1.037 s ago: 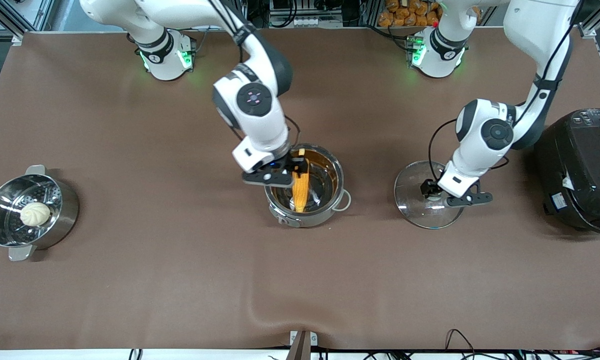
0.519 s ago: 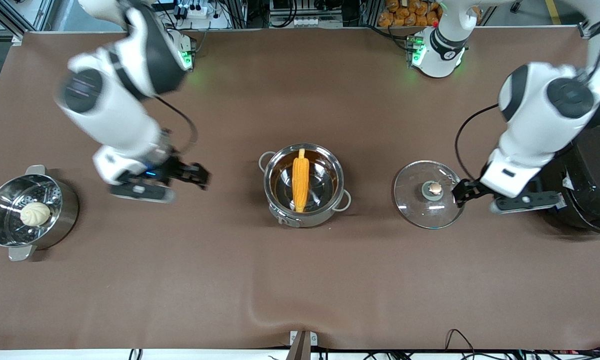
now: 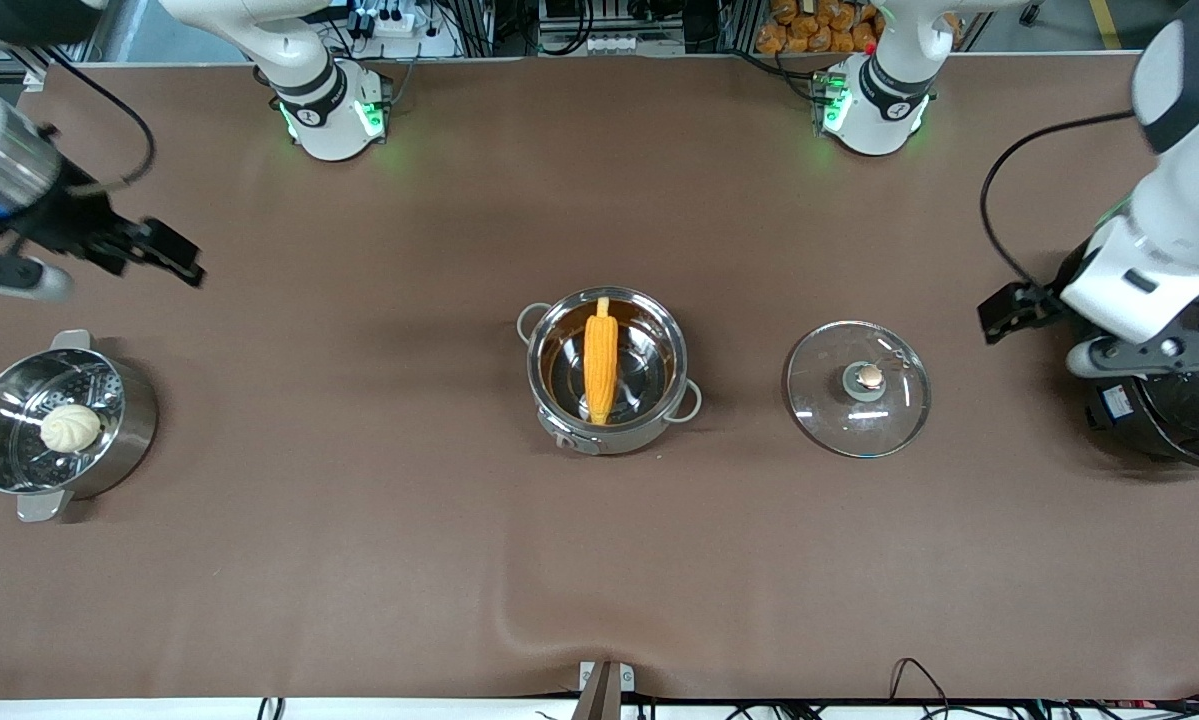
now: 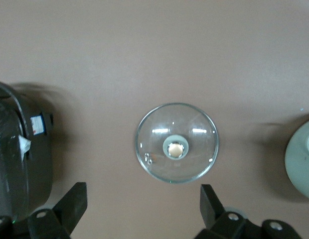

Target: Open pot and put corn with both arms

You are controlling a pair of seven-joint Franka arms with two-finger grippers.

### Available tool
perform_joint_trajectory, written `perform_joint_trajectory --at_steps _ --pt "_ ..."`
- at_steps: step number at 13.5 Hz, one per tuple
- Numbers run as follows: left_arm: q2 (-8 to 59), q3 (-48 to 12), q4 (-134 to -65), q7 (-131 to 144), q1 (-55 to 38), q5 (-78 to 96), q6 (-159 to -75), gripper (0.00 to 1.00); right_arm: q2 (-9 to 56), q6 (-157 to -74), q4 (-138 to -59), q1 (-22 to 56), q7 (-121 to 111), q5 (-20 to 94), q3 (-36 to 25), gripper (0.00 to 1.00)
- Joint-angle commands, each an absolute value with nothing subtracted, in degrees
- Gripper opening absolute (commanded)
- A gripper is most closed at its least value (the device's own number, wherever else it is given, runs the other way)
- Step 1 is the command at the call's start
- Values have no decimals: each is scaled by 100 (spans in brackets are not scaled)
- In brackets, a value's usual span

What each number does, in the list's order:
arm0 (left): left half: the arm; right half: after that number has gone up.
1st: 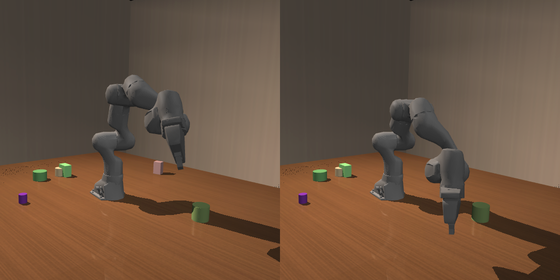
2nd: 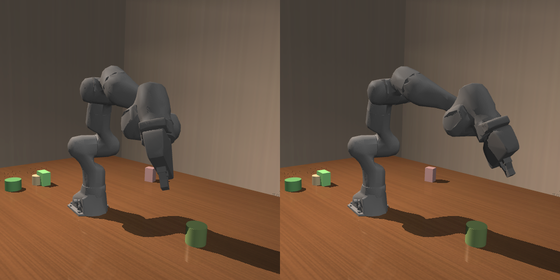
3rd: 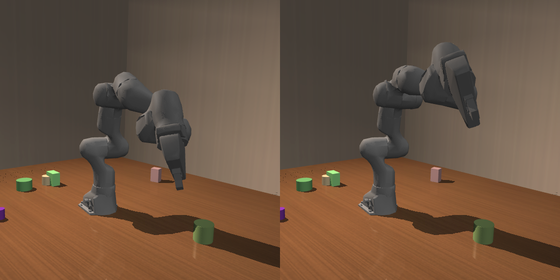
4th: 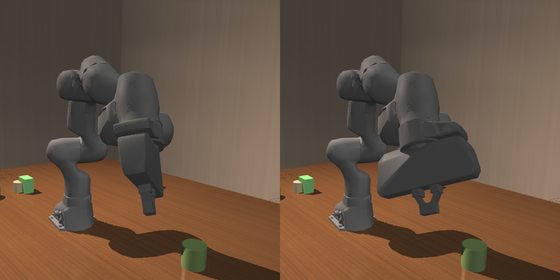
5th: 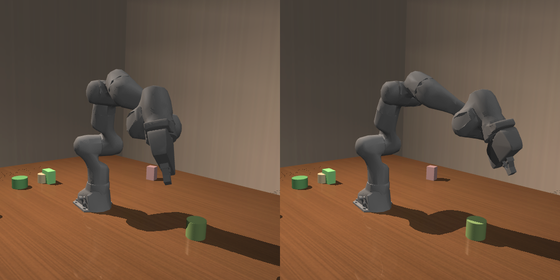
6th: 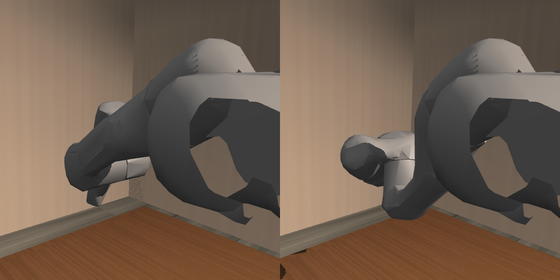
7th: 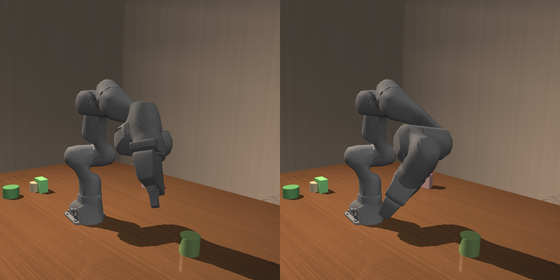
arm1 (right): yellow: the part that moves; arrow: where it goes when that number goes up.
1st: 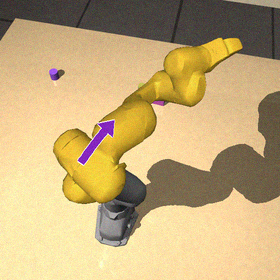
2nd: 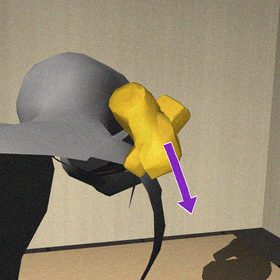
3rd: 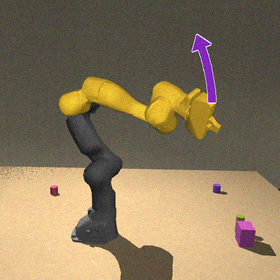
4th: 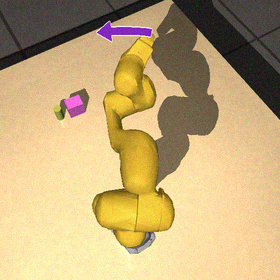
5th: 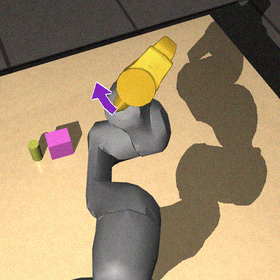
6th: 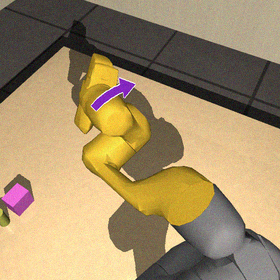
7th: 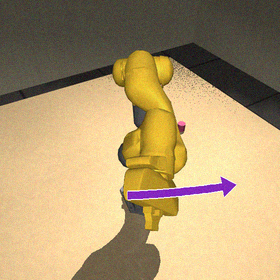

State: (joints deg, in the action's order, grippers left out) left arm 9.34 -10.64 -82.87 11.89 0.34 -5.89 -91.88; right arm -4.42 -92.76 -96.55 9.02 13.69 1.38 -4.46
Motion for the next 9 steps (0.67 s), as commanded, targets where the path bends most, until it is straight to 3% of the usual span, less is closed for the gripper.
perform_joint_trajectory --at_steps 1,5,9 --pt "1002 -1055 -8051 1072 79 -440 -8965 100 -387 -9079 -9309 599 907 52 -325 100" --pt "941 -1229 -8059 1081 490 -360 -8921 100 -247 -9036 -8878 492 870 114 -325 100" --pt "756 -1266 -7998 1028 571 -247 -8631 100 -141 -8456 -8666 475 870 106 -316 100"
